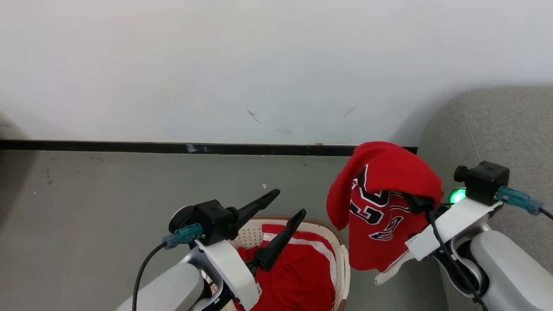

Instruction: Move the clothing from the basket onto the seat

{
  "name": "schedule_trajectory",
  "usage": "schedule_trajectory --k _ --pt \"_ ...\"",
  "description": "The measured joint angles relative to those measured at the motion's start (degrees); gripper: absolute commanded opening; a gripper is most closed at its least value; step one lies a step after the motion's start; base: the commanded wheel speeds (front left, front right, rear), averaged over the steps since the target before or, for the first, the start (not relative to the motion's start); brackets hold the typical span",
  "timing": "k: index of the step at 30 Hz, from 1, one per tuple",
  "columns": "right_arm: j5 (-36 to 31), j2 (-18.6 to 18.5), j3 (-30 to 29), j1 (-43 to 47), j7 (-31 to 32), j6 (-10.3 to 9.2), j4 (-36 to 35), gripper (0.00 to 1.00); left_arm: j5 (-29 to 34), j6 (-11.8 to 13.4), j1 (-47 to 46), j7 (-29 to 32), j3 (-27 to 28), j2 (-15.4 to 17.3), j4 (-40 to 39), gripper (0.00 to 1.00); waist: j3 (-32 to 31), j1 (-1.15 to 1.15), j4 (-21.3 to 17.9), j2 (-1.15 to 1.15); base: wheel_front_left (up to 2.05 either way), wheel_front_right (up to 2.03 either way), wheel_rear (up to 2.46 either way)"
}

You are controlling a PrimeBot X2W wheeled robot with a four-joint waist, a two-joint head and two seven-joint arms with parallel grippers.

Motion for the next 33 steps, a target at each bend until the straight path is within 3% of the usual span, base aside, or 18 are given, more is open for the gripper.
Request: schedule_trajectory --k 16,33 --pt "-3.0 -1.2 -9.7 4.7 0.0 0.0 -3.9 0.0 2.5 0.4 0.0 -1.4 -1.1 0.9 -0.7 1.0 0.0 0.0 -3.8 0.0 0.0 0.0 0.0" --pt "-5.3 -1.1 -14.8 9.1 0.0 0.0 -7.9 0.0 3.3 0.3 0.0 -2.5 -1.8 0.6 -1.2 1.0 -0.2 0.0 -9.7 0.0 0.0 0.0 0.0"
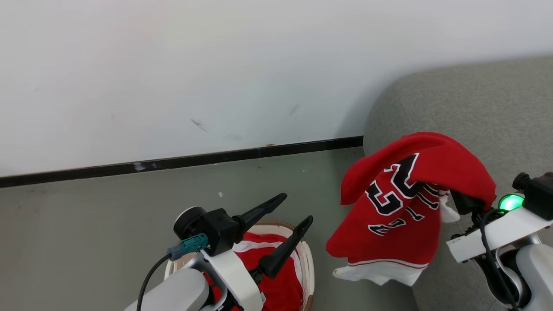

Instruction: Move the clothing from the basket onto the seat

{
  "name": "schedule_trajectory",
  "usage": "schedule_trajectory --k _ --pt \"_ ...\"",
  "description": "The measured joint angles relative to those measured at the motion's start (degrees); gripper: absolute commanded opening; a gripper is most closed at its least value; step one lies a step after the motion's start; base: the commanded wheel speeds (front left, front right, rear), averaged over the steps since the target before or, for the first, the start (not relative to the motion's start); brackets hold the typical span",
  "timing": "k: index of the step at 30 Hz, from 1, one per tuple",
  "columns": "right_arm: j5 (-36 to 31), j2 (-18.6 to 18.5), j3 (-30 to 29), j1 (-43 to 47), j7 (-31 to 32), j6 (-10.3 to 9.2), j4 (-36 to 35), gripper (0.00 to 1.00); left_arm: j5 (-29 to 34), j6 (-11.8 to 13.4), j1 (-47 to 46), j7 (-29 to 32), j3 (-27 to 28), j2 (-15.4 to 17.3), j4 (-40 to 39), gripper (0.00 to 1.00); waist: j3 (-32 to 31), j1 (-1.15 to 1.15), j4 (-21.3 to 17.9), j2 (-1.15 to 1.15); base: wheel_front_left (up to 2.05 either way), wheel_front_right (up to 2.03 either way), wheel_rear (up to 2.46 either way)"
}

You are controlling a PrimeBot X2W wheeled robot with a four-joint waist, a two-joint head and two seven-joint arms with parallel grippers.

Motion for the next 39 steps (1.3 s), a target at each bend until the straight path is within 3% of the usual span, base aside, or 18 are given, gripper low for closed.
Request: schedule_trajectory --k 25,39 --pt "-1.5 0.5 -2.0 3.0 0.0 0.0 -3.2 0.0 0.5 -0.5 0.1 -0.5 -0.6 0.1 -0.1 1.0 0.1 0.0 -9.2 0.0 0.0 0.0 0.0" --pt "-1.5 0.2 -1.5 3.3 0.0 0.0 -3.6 0.0 1.6 -0.4 0.6 -0.6 -0.5 1.0 -0.4 1.0 0.8 0.0 -12.2 0.0 0.0 0.0 0.0"
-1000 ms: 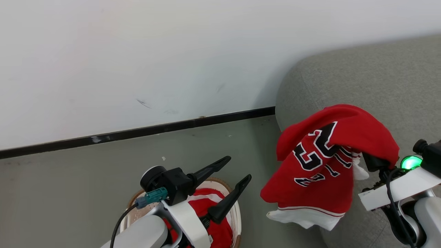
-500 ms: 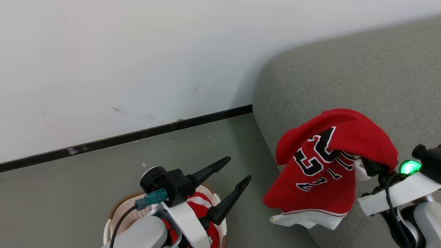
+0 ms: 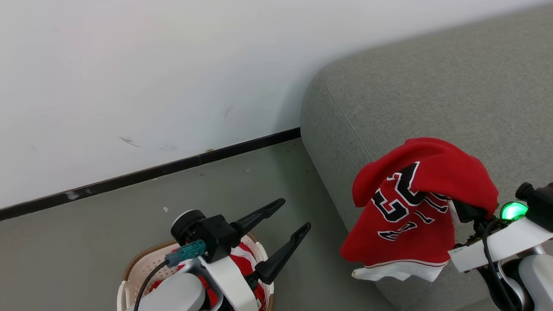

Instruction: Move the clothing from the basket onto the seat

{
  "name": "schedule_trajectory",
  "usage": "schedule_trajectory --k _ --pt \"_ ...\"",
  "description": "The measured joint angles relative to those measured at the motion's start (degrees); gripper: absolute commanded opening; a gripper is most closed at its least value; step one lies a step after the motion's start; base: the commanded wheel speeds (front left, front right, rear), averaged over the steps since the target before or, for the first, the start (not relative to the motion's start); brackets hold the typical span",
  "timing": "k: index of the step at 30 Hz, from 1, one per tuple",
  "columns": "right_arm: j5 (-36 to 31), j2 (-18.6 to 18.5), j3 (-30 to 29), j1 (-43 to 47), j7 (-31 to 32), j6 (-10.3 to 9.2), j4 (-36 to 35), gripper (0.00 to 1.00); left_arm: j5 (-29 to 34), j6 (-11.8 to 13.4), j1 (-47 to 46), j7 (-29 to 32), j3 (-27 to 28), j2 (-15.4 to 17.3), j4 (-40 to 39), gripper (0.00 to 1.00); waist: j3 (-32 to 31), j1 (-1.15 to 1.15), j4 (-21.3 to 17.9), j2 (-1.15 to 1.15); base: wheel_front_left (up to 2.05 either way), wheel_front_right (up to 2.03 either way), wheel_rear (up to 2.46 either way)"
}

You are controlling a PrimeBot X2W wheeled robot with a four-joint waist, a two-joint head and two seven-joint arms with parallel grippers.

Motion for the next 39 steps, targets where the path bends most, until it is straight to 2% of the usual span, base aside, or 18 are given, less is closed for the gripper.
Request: schedule_trajectory --k 12,25,39 --pt "0.8 -1.5 -0.6 -3.0 0.0 0.0 -0.8 0.0 0.8 0.5 0.0 -0.4 0.5 1.0 0.0 1.0 2.0 0.0 0.2 0.0 0.0 0.0 0.0" --pt "1.1 -7.1 -3.9 -10.3 0.0 0.0 0.5 0.0 1.9 1.0 0.0 -0.4 1.0 2.7 -0.6 1.0 5.1 0.0 1.1 0.0 0.0 0.0 0.0" --pt "2.9 -11.9 -12.2 -17.8 0.0 0.01 5.1 0.0 2.4 1.3 -0.7 0.5 1.5 4.7 -2.8 1.0 10.0 0.0 1.9 0.0 0.0 0.0 0.0"
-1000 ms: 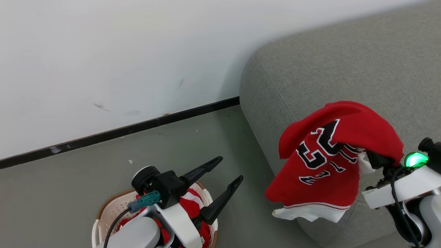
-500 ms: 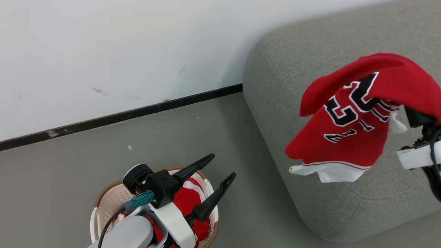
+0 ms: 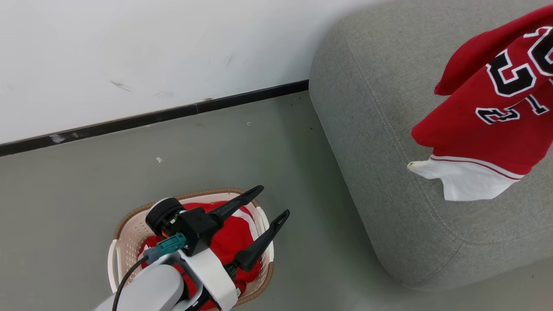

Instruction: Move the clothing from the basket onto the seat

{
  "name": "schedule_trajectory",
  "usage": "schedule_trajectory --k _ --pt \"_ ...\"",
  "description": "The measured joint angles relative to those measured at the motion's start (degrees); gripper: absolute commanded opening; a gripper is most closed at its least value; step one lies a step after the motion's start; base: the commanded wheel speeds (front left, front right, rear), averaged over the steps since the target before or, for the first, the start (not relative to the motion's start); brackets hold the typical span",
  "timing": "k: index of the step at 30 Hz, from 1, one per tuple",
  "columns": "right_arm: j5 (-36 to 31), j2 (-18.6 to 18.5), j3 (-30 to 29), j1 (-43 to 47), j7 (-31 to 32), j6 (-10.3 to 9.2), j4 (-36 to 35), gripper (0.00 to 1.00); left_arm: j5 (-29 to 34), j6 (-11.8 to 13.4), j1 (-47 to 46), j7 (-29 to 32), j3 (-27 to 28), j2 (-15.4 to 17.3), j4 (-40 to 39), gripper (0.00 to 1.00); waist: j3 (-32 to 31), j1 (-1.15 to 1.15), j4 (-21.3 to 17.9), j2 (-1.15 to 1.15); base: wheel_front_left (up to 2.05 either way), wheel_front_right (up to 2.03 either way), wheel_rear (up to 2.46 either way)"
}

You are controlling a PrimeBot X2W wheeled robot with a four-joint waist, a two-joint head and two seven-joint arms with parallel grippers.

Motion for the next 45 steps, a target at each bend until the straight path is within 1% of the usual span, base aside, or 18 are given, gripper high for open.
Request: schedule_trajectory --k 9,17,20,23,26,30,33,37,42,45 --pt "1.8 -1.8 -1.6 -3.3 0.0 -0.01 5.2 0.0 0.5 0.3 -1.8 1.1 0.9 1.2 -2.2 1.0 3.5 0.0 0.4 0.0 0.0 0.0 0.0" --pt "3.0 -4.2 -4.5 -9.4 0.0 0.0 10.0 0.0 0.6 0.8 -2.4 2.2 1.6 3.1 -4.3 1.0 8.0 0.0 1.2 0.0 0.0 0.0 0.0" --pt "2.8 -5.1 -6.8 -12.1 0.0 0.0 10.9 0.0 0.9 0.8 -3.1 2.7 2.0 3.7 -5.1 1.0 9.5 0.0 1.5 0.0 0.0 0.0 0.0" --pt "2.1 -6.1 -10.5 -15.3 0.0 0.0 12.7 0.0 1.0 1.1 -3.4 3.1 2.3 4.0 -5.9 1.0 11.0 0.0 1.7 0.0 0.0 0.0 0.0" --pt "0.9 -7.1 -12.4 -17.1 0.0 0.0 14.5 0.0 1.0 1.3 -3.5 3.3 2.7 4.7 -6.7 1.0 12.5 0.0 2.0 0.0 0.0 0.0 0.0" --pt "-0.9 -6.8 -13.4 -17.7 0.0 0.0 17.6 0.0 1.1 1.5 -4.3 3.8 3.2 5.5 -8.0 1.0 14.5 0.0 2.4 0.0 0.0 0.0 0.0" --pt "-2.1 -6.2 -15.3 -18.0 0.0 0.0 20.0 0.0 1.5 1.6 -4.8 4.0 3.4 6.0 -9.1 1.0 15.9 0.0 2.7 0.0 0.0 0.0 0.0" --pt "-3.8 -4.8 -16.7 -18.6 0.0 0.0 22.8 0.0 1.7 1.8 -5.9 4.0 4.1 6.8 -10.4 1.0 17.9 0.0 3.0 0.0 0.0 0.0 0.0" --pt "-5.2 -2.7 -18.0 -18.6 0.0 0.0 26.4 0.0 2.6 1.7 -7.4 4.2 4.1 7.0 -12.4 1.0 20.3 0.0 3.4 0.0 0.0 0.0 0.0" --pt "-5.6 -1.5 -18.0 -18.7 0.0 0.0 27.7 0.0 3.7 1.1 -8.5 4.2 3.8 7.2 -13.9 1.0 21.6 0.0 3.5 0.0 0.0 0.0 0.0"
